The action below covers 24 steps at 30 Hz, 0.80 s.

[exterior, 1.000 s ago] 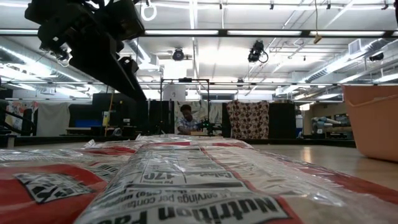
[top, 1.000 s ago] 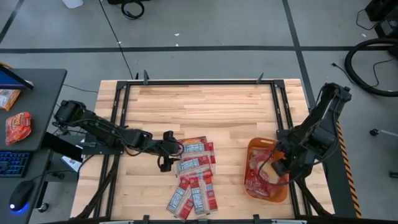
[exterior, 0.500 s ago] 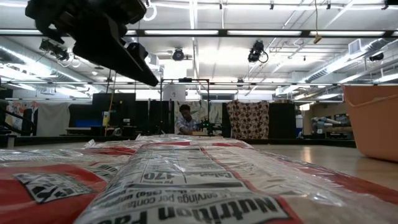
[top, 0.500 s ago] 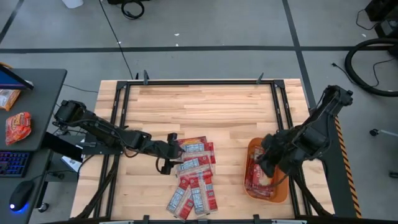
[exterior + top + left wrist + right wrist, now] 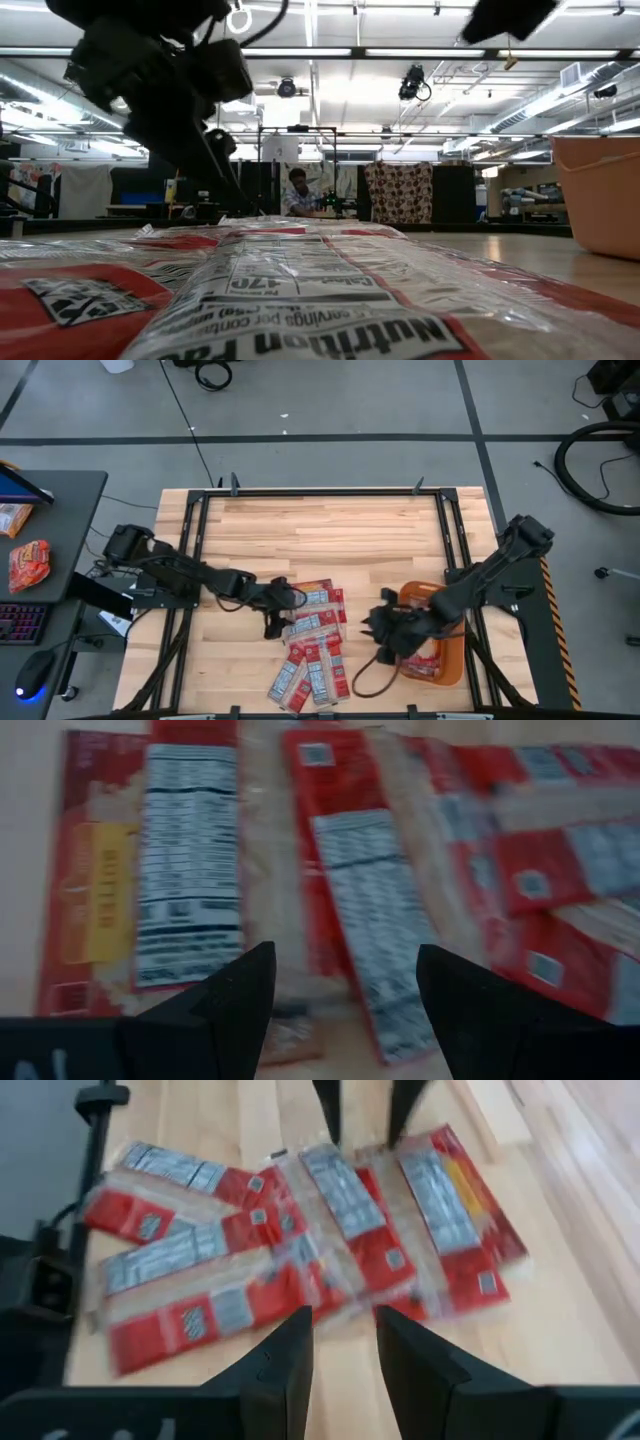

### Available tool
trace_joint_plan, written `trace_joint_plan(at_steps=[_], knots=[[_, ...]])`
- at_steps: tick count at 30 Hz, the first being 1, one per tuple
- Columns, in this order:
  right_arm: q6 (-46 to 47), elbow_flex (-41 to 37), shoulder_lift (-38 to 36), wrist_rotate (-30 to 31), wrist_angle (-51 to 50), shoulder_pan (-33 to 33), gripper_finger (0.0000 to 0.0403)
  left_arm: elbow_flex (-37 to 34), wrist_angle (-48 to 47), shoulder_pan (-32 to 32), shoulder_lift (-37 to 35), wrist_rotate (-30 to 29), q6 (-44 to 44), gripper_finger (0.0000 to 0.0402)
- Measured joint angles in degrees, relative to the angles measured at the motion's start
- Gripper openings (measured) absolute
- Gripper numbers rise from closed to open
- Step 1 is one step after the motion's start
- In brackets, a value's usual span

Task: Sort popcorn bags into baskets
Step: Put the red popcorn bag into the orange bin

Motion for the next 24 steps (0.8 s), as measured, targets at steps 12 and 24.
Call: trace_joint_plan(at_steps=[12, 24], knots=[[-19.9, 0.2, 16.5, -9.1, 26.4, -6.1, 0.0118, 5.3, -8.7, 1.9, 1.2, -0.5, 1.9, 0.0247], [-24.4, 1.4, 26.5, -12.2, 30.0, -7.3, 0.0118, 11.1, -23.8, -1.4, 1.2, 2.3, 4.3, 0.0247]])
